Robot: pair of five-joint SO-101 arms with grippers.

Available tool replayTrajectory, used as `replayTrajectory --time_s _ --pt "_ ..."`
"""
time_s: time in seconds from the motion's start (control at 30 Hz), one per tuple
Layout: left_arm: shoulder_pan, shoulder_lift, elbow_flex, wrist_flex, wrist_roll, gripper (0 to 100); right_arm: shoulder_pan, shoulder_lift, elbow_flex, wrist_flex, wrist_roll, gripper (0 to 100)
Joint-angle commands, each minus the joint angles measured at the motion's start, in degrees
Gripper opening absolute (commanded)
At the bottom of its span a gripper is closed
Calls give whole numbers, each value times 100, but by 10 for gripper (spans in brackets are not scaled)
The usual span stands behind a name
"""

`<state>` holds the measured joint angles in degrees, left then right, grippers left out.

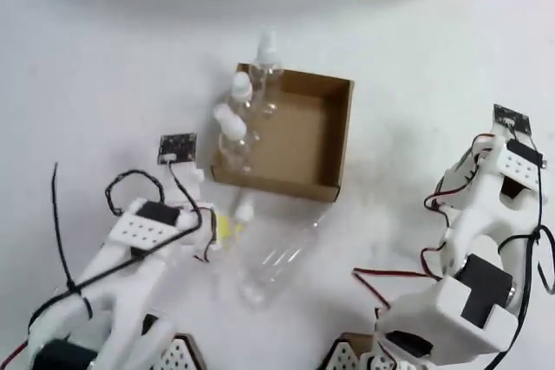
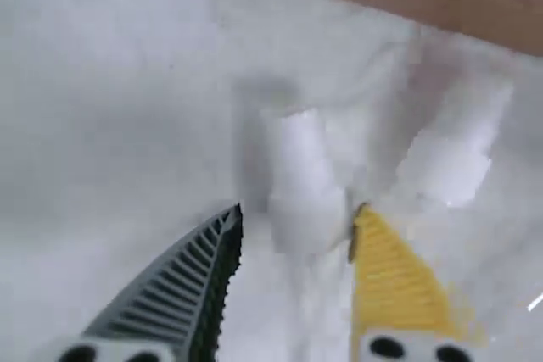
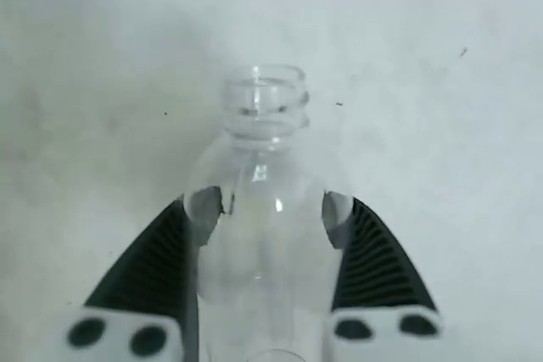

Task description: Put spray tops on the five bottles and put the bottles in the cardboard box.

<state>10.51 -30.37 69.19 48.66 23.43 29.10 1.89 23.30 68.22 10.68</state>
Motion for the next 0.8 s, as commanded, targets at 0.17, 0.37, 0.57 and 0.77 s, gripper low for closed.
replayTrajectory --time_s 0.17,0.37,0.57,0.77 --pt "92 523 -519 -246 53 219 -57 -277 -35 -48 264 17" --pt "-110 523 -563 -281 70 226 -57 -277 -35 -48 273 17" --pt "-435 567 -774 -237 167 226 -92 -277 -35 -48 273 17" --pt "-233 567 -747 -149 396 226 -92 -277 -35 -48 273 17"
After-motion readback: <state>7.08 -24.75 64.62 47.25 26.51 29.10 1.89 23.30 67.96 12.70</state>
